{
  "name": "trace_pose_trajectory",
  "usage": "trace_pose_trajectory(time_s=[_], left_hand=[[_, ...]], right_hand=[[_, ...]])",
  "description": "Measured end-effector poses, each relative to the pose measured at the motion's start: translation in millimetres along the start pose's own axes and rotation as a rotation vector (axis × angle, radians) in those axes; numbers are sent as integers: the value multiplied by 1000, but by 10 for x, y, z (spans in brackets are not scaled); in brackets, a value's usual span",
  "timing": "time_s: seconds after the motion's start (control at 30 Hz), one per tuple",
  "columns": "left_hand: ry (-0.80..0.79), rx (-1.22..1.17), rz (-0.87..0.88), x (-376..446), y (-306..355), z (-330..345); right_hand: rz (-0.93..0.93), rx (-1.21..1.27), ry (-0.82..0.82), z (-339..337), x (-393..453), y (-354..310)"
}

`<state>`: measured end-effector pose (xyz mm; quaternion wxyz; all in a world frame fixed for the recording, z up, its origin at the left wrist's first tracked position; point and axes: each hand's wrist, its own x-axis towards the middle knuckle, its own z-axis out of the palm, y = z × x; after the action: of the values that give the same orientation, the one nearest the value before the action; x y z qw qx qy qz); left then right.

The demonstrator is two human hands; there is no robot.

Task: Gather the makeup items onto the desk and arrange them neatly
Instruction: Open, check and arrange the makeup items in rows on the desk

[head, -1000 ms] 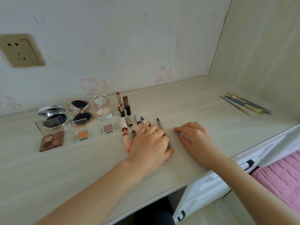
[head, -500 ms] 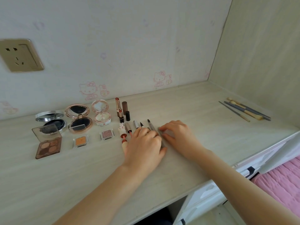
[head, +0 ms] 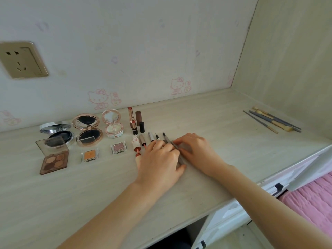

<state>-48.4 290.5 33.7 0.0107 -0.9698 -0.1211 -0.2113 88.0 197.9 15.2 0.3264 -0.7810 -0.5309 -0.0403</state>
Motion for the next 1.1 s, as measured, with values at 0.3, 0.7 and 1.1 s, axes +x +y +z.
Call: trace_pose_trajectory(time_s=[0.3, 0.7, 1.1], left_hand=[[-8, -48, -11, -22, 14, -53], [-81, -220, 99, 277, 195, -24], [-211, -281, 242, 999, 841, 275]], right_hand=[[19, -23, 8, -82, -49, -22], [189, -292, -18, -566, -419, 247], [298, -433, 10, -1176, -814, 819]])
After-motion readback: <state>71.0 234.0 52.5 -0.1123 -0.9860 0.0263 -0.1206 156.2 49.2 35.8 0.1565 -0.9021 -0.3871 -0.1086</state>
